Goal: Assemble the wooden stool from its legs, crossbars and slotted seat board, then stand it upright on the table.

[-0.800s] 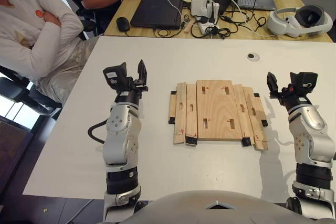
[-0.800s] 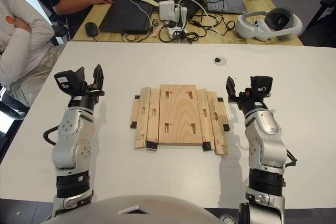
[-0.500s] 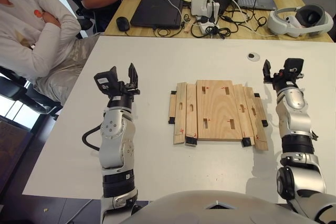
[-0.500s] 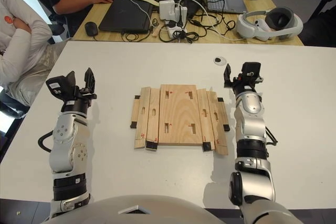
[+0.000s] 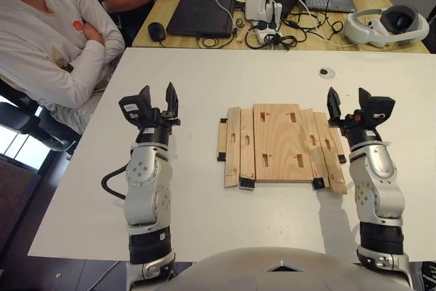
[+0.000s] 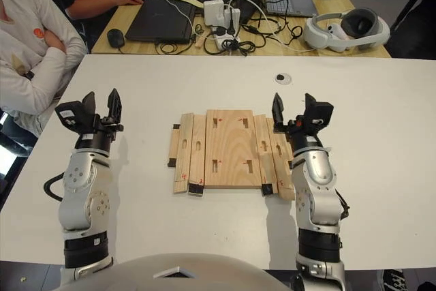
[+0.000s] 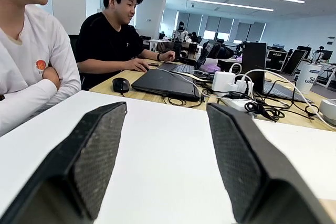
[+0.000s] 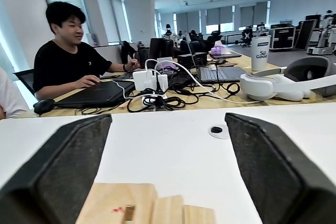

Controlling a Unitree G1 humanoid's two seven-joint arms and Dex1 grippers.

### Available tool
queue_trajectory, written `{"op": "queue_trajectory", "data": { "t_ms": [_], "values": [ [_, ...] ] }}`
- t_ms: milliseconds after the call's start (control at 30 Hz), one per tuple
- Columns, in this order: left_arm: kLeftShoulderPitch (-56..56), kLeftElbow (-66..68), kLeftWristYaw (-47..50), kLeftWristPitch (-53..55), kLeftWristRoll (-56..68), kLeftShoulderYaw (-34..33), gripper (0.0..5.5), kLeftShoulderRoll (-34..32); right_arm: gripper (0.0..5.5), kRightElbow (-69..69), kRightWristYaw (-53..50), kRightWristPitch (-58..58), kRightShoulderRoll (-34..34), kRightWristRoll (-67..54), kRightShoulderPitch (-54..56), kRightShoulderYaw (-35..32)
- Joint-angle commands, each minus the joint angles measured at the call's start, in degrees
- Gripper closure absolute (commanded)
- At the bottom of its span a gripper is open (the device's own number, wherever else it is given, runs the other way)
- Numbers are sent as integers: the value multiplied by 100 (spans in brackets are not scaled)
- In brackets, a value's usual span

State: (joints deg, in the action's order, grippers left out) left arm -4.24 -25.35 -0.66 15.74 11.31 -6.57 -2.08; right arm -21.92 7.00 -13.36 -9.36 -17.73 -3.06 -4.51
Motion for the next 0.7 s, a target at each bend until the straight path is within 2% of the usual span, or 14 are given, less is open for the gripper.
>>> {"op": "queue_trajectory", "data": {
  "t_ms": [33, 167, 300, 467, 700],
  "values": [
    [112, -430, 65, 564, 25, 581, 267, 202, 150, -762, -364, -463, 317, 15, -355, 294],
    [113, -500, 114, 781, -60, 921, 267, 322, 150, -1124, -509, -656, 497, 160, -714, 690],
    [-13, -585, 102, 776, -324, 1232, 267, 254, 150, -1314, -445, -998, 296, 277, -762, 868],
    [176, -533, 195, 1112, -333, 1066, 267, 228, 150, -1310, -680, -1175, 460, 397, -191, 798],
    [140, -765, 257, 1934, -204, 918, 267, 234, 150, -1333, -851, -1325, 810, 303, -224, 842]
  ]
}}
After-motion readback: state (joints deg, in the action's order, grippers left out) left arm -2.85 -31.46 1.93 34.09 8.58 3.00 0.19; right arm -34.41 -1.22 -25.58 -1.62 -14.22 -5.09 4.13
